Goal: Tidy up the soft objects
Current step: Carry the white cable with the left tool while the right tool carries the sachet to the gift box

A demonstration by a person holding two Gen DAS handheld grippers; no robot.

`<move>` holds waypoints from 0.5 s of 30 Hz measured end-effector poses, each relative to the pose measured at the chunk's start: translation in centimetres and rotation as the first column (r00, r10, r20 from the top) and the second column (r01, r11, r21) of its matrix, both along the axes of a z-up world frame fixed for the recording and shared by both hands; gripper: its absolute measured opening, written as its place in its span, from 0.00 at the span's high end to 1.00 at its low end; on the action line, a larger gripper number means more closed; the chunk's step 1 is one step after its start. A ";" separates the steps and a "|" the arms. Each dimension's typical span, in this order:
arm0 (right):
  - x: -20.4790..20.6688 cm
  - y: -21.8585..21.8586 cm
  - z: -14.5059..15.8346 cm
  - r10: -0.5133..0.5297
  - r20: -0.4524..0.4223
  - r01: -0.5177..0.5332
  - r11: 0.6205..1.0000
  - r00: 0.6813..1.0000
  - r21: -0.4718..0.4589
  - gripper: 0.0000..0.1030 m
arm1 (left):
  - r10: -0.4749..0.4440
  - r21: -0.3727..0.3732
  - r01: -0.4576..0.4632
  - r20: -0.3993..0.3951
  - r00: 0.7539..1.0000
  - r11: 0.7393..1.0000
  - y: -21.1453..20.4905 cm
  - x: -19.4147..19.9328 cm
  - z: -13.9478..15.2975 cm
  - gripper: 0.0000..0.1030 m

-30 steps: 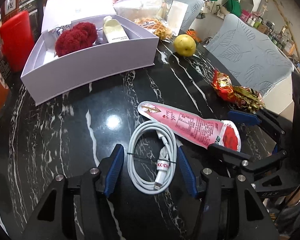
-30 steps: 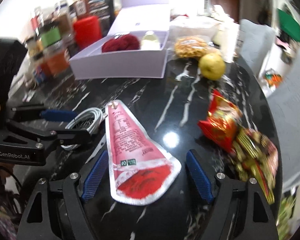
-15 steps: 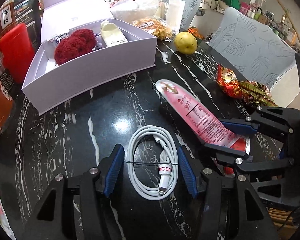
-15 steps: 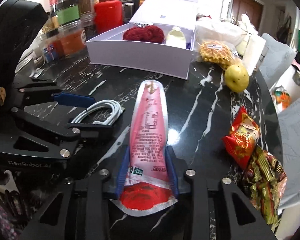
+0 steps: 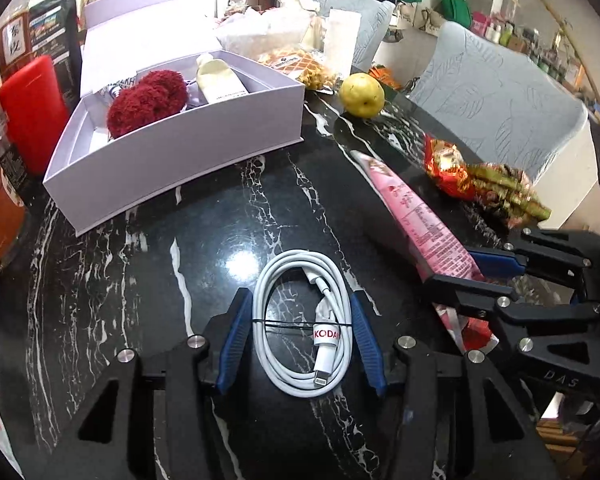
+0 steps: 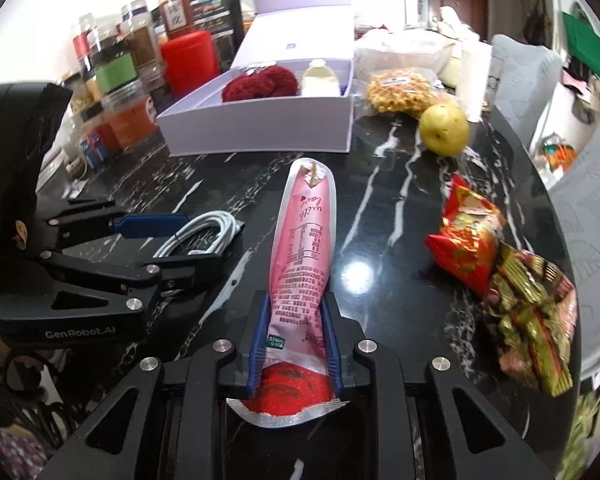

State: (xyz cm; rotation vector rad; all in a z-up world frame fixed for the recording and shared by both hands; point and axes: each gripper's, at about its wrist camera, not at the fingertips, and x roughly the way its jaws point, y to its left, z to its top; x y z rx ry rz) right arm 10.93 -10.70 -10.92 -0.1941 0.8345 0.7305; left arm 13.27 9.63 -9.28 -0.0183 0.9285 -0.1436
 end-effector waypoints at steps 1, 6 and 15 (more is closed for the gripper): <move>0.0 -0.2 0.2 -0.007 0.001 0.007 1.000 1.000 0.006 0.76 | 0.007 -0.014 -0.007 0.006 1.000 1.000 0.2 0.0 0.1 0.52; 0.1 -0.9 0.9 -0.037 0.018 0.037 0.999 0.999 0.035 0.76 | 0.006 -0.021 -0.005 0.043 0.999 1.000 0.3 -0.7 1.4 0.52; -0.4 -0.7 3.0 -0.048 0.049 0.044 0.996 0.998 0.079 0.76 | 0.035 -0.032 -0.031 0.109 0.993 0.999 1.6 -2.1 4.8 0.52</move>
